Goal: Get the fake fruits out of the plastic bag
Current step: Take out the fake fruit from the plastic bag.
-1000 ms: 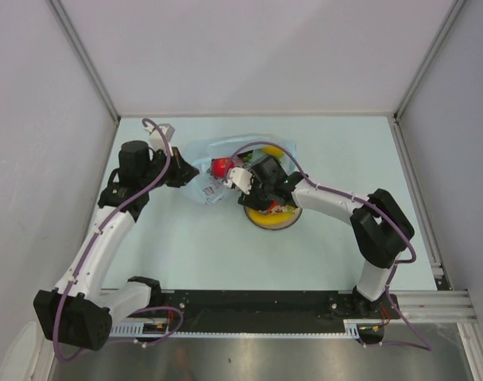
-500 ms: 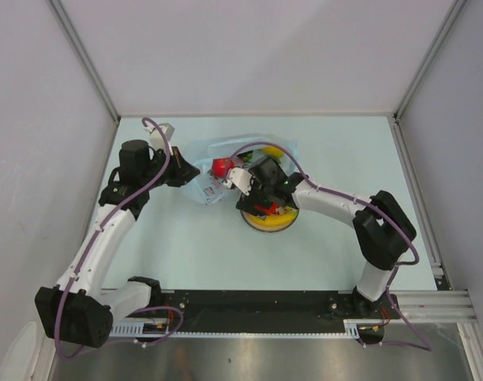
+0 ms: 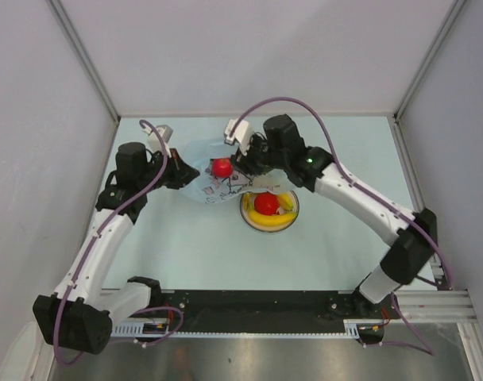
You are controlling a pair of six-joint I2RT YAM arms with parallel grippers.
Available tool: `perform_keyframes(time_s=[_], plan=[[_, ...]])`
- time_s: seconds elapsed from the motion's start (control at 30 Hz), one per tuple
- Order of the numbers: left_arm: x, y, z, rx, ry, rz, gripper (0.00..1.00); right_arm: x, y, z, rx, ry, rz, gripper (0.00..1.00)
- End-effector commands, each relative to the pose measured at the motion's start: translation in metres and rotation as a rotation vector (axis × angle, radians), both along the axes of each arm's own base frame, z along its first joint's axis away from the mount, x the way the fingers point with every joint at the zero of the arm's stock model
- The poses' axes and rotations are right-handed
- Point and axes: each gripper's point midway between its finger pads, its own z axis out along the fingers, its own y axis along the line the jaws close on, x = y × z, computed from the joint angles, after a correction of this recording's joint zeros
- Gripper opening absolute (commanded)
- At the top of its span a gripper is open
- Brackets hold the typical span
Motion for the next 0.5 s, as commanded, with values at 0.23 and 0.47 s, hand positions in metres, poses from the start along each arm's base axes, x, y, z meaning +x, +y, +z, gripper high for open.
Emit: perform_keyframes(time_s=[0.23, 0.47], plan=[[-0.018, -0.001, 0.041, -0.014, -0.065, -0.04, 0.0, 0.104, 0.057, -0.13, -0.045, 0.348, -0.287, 0.6], [-0.02, 0.002, 0.035, 0.022, -0.039, -0.051, 0.0, 0.153, 0.06, -0.152, 0.022, 0.347, -0.455, 0.96]])
